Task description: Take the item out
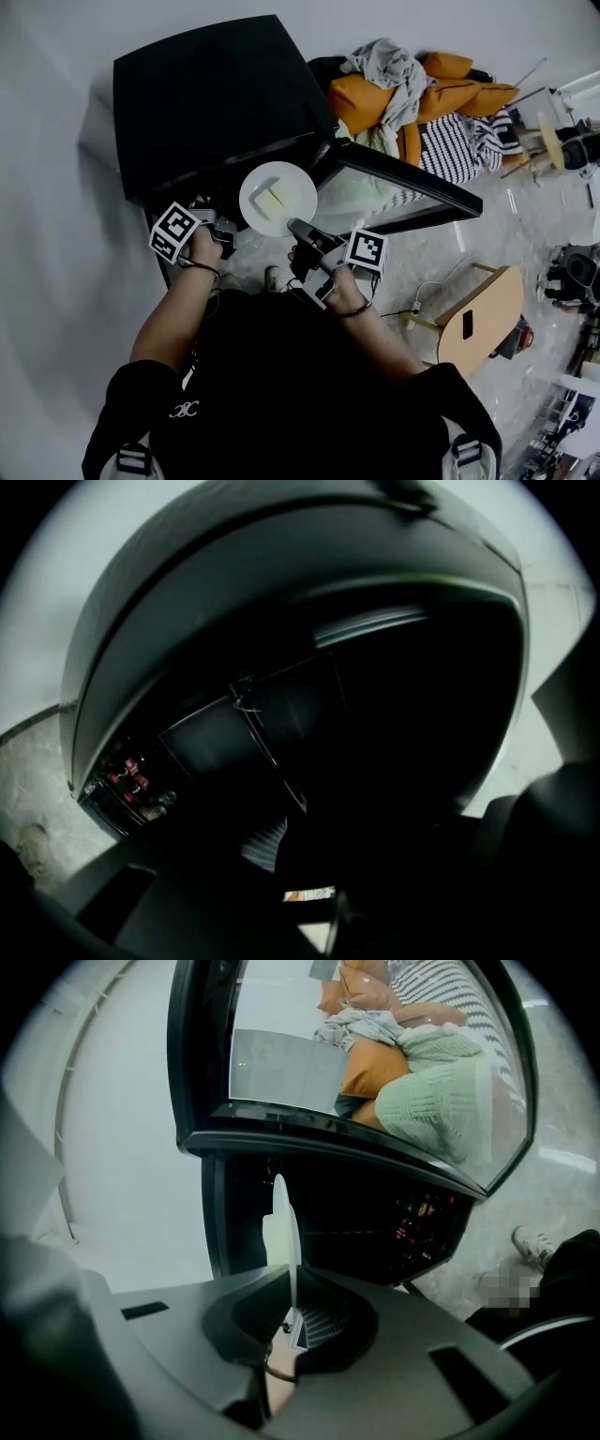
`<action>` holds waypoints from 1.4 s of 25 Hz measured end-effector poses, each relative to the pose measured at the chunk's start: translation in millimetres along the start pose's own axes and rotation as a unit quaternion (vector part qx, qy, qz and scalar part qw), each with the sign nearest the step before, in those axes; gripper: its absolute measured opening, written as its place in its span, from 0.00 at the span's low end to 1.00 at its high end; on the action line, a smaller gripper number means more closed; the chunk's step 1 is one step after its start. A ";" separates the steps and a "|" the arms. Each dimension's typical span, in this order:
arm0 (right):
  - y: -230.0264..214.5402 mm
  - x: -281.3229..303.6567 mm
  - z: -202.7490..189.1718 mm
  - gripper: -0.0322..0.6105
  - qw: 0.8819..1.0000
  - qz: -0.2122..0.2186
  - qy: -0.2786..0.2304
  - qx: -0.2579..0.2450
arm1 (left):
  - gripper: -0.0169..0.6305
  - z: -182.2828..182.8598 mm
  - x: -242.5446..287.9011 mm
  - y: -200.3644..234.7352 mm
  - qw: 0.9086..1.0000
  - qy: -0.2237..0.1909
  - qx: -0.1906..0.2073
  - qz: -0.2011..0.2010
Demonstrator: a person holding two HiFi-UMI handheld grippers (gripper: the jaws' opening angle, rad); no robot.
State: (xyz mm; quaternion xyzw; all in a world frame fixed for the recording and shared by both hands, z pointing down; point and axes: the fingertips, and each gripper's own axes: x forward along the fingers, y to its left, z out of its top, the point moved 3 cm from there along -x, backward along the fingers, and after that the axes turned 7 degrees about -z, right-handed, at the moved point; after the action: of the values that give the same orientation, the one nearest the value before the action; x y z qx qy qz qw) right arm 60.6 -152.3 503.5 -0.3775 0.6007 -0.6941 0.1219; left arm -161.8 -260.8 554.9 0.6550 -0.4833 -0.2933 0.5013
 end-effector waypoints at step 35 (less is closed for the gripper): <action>2.3 -9.1 -39.2 0.08 0.993 0.024 -0.107 0.052 | 0.04 -41.3 -44.9 -73.6 0.861 0.229 0.446 -0.089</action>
State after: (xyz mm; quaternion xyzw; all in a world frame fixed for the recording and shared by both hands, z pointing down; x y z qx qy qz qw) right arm 39.9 -118.2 498.2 -0.4281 0.5558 -0.6774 0.2213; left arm -117.1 -201.6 494.7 0.8974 -0.3739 0.0684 0.2240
